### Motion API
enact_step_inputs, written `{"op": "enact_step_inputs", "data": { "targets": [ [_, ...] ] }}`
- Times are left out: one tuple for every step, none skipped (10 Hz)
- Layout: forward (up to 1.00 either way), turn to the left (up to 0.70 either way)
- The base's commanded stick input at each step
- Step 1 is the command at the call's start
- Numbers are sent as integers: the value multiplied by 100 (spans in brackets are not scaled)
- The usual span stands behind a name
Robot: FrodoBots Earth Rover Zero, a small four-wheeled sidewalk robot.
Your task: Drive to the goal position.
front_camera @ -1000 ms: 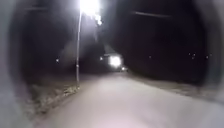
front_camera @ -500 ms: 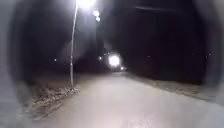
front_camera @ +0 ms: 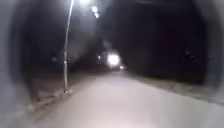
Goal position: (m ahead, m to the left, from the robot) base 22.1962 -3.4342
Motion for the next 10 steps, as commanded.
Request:
{"op": "enact_step_inputs", "data": {
  "targets": [
    [100, 40],
    [100, 40],
    [100, 40],
    [100, 31],
    [100, 21],
    [100, 11],
    [100, 1],
    [100, 0],
    [100, 0],
    [100, 0]
  ]
}}
